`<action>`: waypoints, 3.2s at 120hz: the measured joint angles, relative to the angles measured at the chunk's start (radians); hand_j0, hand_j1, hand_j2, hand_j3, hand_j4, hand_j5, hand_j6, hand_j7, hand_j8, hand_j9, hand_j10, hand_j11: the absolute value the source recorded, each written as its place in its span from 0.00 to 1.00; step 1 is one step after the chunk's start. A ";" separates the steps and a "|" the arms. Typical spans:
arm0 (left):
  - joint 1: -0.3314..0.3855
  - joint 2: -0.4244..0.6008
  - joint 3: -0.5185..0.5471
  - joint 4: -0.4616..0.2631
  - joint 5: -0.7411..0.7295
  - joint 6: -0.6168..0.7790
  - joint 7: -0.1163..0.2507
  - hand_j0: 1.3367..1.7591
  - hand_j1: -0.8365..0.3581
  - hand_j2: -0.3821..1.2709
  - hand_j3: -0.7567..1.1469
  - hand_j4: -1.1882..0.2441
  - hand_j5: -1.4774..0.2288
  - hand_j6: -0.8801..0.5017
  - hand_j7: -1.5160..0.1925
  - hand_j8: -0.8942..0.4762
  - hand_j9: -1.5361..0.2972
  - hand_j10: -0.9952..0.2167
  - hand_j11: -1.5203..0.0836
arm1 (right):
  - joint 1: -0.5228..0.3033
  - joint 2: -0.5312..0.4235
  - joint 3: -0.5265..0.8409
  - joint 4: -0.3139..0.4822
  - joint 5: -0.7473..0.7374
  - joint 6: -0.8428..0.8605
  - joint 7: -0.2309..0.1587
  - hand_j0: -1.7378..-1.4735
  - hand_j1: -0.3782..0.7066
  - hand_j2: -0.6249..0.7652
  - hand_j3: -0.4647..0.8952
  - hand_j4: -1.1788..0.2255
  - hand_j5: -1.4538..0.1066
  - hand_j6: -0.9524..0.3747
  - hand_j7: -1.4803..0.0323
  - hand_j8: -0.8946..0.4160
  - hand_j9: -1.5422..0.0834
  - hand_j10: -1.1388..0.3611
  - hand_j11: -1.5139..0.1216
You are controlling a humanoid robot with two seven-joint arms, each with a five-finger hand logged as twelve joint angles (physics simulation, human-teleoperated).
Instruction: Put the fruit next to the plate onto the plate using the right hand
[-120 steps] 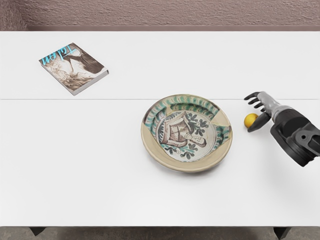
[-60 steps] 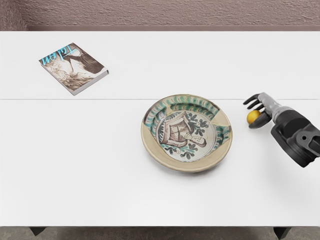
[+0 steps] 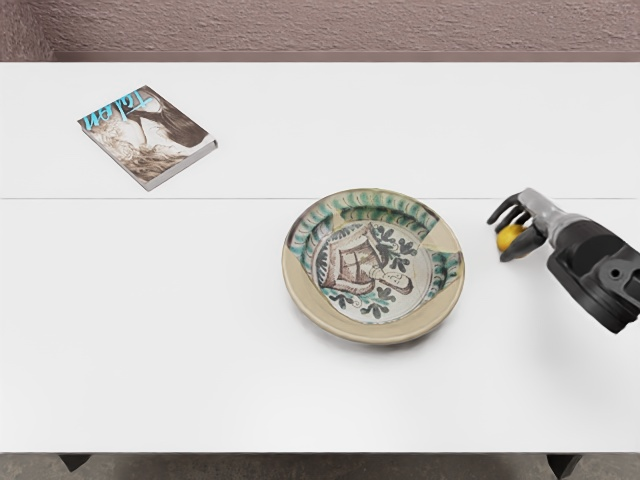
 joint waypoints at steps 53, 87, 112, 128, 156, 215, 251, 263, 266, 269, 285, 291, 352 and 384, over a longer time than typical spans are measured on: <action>0.000 0.000 0.000 0.000 0.000 0.000 0.000 0.76 0.99 0.23 0.40 0.83 0.86 0.63 0.88 0.65 0.83 0.82 0.94 | 0.122 -0.037 0.001 -0.001 0.129 0.097 -0.001 0.31 0.60 0.67 0.34 0.32 0.31 0.21 0.35 0.37 0.36 0.45 0.34; 0.000 0.000 0.000 0.000 0.000 0.000 0.000 0.76 0.99 0.23 0.40 0.83 0.86 0.63 0.88 0.65 0.83 0.82 0.94 | 0.205 -0.038 0.007 0.000 0.205 0.184 0.000 0.31 0.61 0.69 0.34 0.31 0.28 0.22 0.33 0.39 0.34 0.46 0.32; 0.000 0.000 0.000 0.000 0.000 0.000 0.000 0.76 0.99 0.23 0.40 0.83 0.86 0.63 0.88 0.65 0.83 0.82 0.94 | 0.219 -0.028 0.068 0.001 0.248 0.300 0.000 0.31 0.62 0.70 0.34 0.31 0.28 0.23 0.33 0.39 0.34 0.46 0.33; 0.000 0.000 0.000 0.000 0.000 0.000 0.000 0.76 0.99 0.23 0.40 0.83 0.86 0.63 0.88 0.65 0.83 0.82 0.94 | 0.221 -0.012 0.109 0.001 0.282 0.389 0.000 0.31 0.62 0.70 0.34 0.31 0.28 0.23 0.33 0.39 0.34 0.46 0.33; 0.000 0.000 0.000 0.000 0.000 0.000 0.000 0.76 0.99 0.23 0.40 0.83 0.86 0.63 0.88 0.65 0.83 0.82 0.94 | 0.219 0.030 0.125 0.003 0.296 0.452 0.000 0.31 0.62 0.67 0.34 0.32 0.28 0.22 0.33 0.40 0.35 0.46 0.33; 0.000 0.000 0.000 0.000 0.000 0.000 0.000 0.76 0.99 0.23 0.40 0.83 0.86 0.63 0.88 0.65 0.83 0.82 0.94 | 0.167 0.127 0.114 0.003 0.297 0.462 0.000 0.31 0.64 0.71 0.34 0.34 0.33 0.21 0.37 0.38 0.39 0.46 0.37; 0.000 0.000 0.000 0.000 0.000 0.000 0.000 0.76 0.99 0.23 0.40 0.83 0.86 0.63 0.88 0.65 0.83 0.82 0.94 | 0.161 0.107 0.223 0.002 0.513 0.624 0.000 0.30 0.19 0.51 0.34 0.71 0.77 0.58 0.82 0.60 0.80 0.68 0.78; 0.000 0.000 0.000 0.000 0.000 0.000 0.000 0.76 0.99 0.23 0.40 0.83 0.86 0.63 0.88 0.65 0.83 0.82 0.94 | 0.159 0.089 0.251 0.001 0.633 0.778 0.000 0.30 0.13 0.49 0.34 0.76 0.83 0.63 0.88 0.63 0.86 0.71 0.83; 0.000 0.000 0.000 0.000 0.000 0.000 0.000 0.76 0.99 0.23 0.40 0.83 0.86 0.63 0.88 0.65 0.83 0.82 0.94 | 0.156 0.085 0.255 0.001 0.650 0.810 0.000 0.30 0.12 0.48 0.34 0.77 0.85 0.64 0.89 0.64 0.87 0.71 0.85; 0.000 0.000 0.000 0.000 0.000 0.000 0.000 0.76 0.99 0.23 0.40 0.83 0.86 0.63 0.88 0.65 0.83 0.82 0.94 | 0.153 0.080 0.259 0.001 0.663 0.835 0.002 0.30 0.11 0.48 0.34 0.78 0.86 0.65 0.90 0.64 0.88 0.72 0.85; 0.000 0.000 0.000 0.000 0.000 0.000 0.000 0.76 0.99 0.23 0.40 0.83 0.86 0.63 0.88 0.65 0.83 0.82 0.94 | 0.133 0.055 0.277 0.000 0.698 0.901 0.106 0.30 0.07 0.47 0.34 0.81 0.89 0.68 0.94 0.66 0.91 0.74 0.89; 0.000 0.000 0.000 0.000 0.000 0.000 0.000 0.76 0.99 0.23 0.40 0.83 0.86 0.63 0.88 0.65 0.83 0.82 0.94 | 0.119 0.038 0.291 0.000 0.703 0.911 0.157 0.30 0.06 0.46 0.34 0.81 0.90 0.69 0.95 0.67 0.92 0.74 0.90; 0.002 0.000 0.000 -0.002 0.001 0.000 0.000 0.76 0.99 0.23 0.40 0.83 0.86 0.63 0.88 0.65 0.83 0.82 0.94 | -0.135 -0.201 0.579 -0.027 0.754 0.927 0.264 0.30 0.03 0.45 0.34 0.84 0.93 0.72 0.98 0.68 0.95 0.76 0.92; 0.000 0.000 0.000 -0.001 0.000 0.000 0.000 0.76 0.99 0.23 0.40 0.83 0.86 0.63 0.88 0.65 0.83 0.82 0.94 | -0.147 -0.289 0.588 -0.172 0.823 0.927 0.265 0.30 0.03 0.45 0.34 0.84 0.93 0.72 0.98 0.68 0.95 0.76 0.92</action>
